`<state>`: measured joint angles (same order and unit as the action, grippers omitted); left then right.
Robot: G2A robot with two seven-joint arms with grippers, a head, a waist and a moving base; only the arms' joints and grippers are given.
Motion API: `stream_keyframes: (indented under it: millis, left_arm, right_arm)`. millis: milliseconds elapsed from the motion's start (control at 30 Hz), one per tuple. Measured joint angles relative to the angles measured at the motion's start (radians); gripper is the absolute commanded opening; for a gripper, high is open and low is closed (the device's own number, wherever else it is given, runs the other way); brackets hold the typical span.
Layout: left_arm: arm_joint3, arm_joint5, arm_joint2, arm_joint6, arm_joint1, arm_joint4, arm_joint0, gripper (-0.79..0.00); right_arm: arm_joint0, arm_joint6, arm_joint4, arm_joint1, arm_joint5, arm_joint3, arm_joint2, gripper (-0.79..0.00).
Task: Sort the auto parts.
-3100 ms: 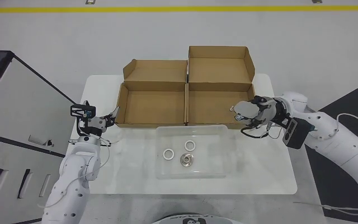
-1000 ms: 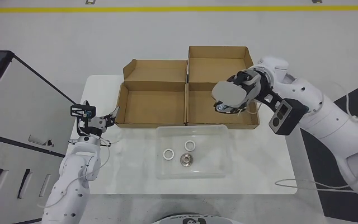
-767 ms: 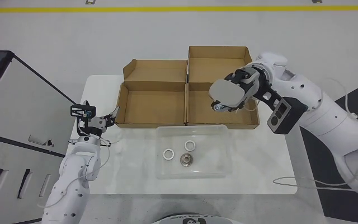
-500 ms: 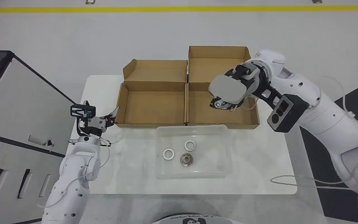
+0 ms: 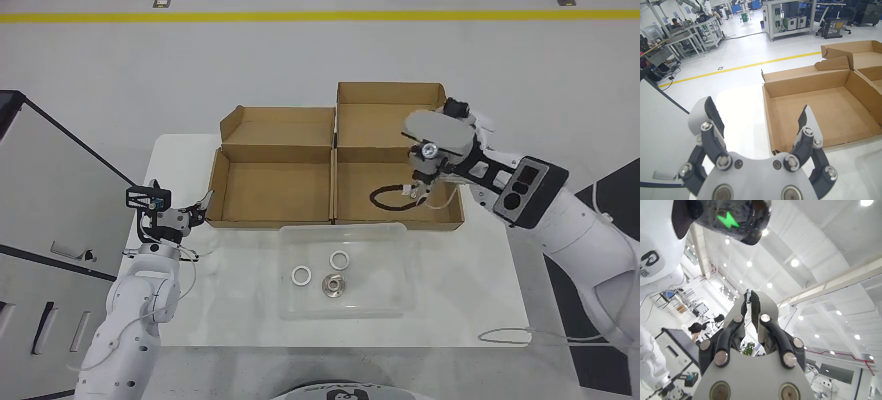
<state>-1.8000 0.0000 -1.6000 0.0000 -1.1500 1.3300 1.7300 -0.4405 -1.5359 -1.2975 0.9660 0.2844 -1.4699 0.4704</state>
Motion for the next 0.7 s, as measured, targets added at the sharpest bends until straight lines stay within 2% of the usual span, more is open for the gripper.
stream_keyframes:
  millis: [433,567,700]
  left_arm:
    - [0.0,0.0,0.0,0.0,0.0,0.0,0.0,0.0]
    - [0.0,0.0,0.0,0.0,0.0,0.0,0.0,0.0]
    - [0.0,0.0,0.0,0.0,0.0,0.0,0.0,0.0]
  right_arm:
    - [0.032,0.0,-0.261,-0.018,0.0,0.05,-0.007,-0.785]
    - [0.032,0.0,-0.271,-0.019,0.0,0.049,-0.01,-0.785]
    - [0.014,0.0,-0.197,-0.014,0.0,0.014,-0.004,-0.785]
